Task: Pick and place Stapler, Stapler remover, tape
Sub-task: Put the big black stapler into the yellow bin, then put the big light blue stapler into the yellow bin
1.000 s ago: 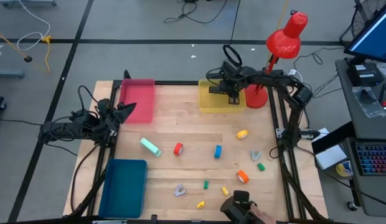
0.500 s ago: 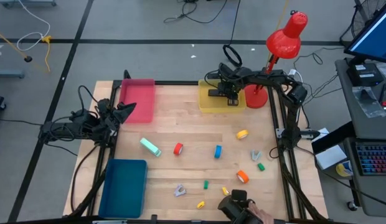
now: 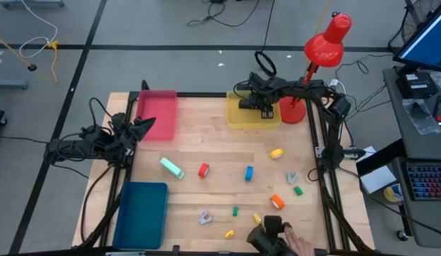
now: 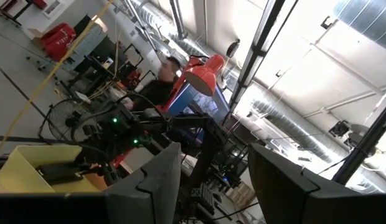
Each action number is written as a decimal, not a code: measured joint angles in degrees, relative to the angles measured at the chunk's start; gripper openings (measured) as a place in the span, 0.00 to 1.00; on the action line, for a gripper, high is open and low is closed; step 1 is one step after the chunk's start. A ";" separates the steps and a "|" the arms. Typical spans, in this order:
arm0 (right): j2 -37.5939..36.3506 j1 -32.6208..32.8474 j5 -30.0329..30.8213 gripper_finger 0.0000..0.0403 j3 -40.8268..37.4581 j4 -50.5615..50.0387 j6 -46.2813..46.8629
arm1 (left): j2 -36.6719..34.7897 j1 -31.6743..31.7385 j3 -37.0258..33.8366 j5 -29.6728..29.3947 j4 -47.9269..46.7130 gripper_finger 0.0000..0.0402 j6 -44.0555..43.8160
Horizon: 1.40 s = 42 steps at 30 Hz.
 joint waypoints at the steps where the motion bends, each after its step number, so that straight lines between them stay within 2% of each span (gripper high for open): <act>1: -0.07 0.23 0.25 0.50 0.00 -0.03 0.00 | -0.02 -0.02 0.02 0.00 0.00 0.46 0.00; 10: -2.77 4.40 10.15 0.55 -0.02 -0.31 -2.68 | -0.02 -0.02 0.00 0.00 0.00 0.46 0.17; 19: -10.81 11.81 9.94 0.56 -0.02 -4.88 -1.68 | 0.00 -0.02 0.00 0.02 -0.02 0.46 0.20; 21: -13.44 13.62 7.85 0.56 -0.02 -7.18 0.77 | -0.02 -0.01 0.00 0.02 -0.01 0.46 0.19; 26: -20.27 18.16 -4.33 0.56 -0.02 -11.50 10.52 | -0.02 -0.01 0.00 0.04 -0.01 0.46 0.17; 29: -24.26 20.66 -9.17 0.56 -0.02 -11.67 16.19 | -0.01 -0.01 0.00 0.03 -0.02 0.46 0.17; 32: -28.18 22.83 -11.14 0.56 -0.02 -12.00 21.80 | -0.02 -0.01 0.01 0.03 -0.01 0.46 0.10; 42: -41.88 25.94 -10.97 0.56 -1.94 -13.54 39.75 | -0.02 -0.01 0.01 0.14 -0.01 0.46 0.85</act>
